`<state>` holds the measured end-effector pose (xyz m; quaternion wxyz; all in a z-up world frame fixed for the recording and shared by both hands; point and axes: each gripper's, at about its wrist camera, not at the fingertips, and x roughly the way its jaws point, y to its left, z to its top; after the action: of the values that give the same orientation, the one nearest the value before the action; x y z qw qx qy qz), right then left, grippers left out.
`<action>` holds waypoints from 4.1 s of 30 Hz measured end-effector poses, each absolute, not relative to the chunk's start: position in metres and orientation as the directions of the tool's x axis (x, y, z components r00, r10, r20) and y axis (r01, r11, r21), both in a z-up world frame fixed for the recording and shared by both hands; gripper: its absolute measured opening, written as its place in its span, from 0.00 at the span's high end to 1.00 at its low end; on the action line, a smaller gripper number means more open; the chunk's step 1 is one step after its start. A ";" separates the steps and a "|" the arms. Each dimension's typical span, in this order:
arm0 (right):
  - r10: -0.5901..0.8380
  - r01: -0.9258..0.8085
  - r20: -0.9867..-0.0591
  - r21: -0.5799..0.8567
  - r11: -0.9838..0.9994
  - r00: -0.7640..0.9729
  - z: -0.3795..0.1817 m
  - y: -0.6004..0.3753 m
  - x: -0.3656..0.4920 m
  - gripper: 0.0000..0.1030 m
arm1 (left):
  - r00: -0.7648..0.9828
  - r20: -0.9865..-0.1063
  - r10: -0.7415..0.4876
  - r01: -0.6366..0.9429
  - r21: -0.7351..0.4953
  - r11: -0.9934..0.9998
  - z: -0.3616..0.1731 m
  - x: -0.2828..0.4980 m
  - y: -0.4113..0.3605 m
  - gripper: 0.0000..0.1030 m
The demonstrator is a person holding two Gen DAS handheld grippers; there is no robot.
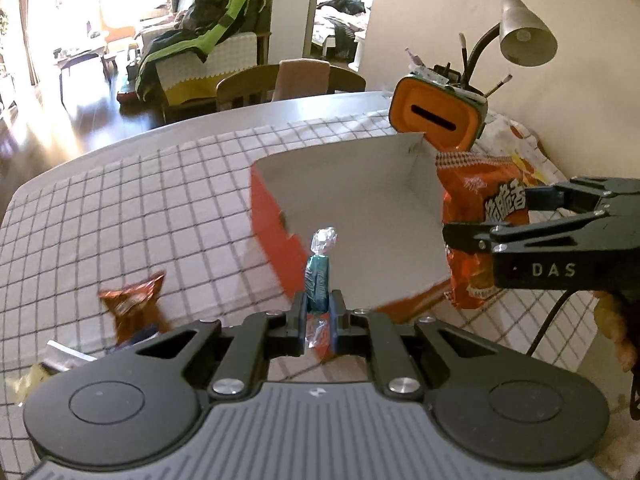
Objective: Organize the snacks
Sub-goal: 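Lower the red bag into the orange box and open the right tool while the left tool carries the candy, then open the left tool to drop the blue candy into the box, then withdraw both tools from the box back toward the snack pile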
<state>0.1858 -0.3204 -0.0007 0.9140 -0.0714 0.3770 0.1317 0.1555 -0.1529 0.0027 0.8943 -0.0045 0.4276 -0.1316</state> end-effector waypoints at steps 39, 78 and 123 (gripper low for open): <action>0.152 -0.473 -0.917 -0.044 0.880 0.369 -0.111 -0.358 0.309 0.26 | 0.342 -0.940 -0.012 0.211 0.064 0.975 -0.100 0.281 -0.262 0.90; 0.280 -0.421 -0.806 0.042 0.906 0.522 -0.038 -0.383 0.263 0.11 | 0.480 -0.869 -0.118 0.189 -0.029 0.981 -0.047 0.241 -0.226 0.51; 0.446 -0.427 -0.559 0.173 0.887 0.699 0.013 -0.264 0.114 0.00 | 0.739 -0.660 -0.134 0.160 -0.021 0.987 0.010 0.058 -0.051 0.14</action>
<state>0.1144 -0.2638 0.0126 0.9216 0.0152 0.3071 0.2368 0.0576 -0.0515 0.0104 0.9324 0.0185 0.3523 -0.0788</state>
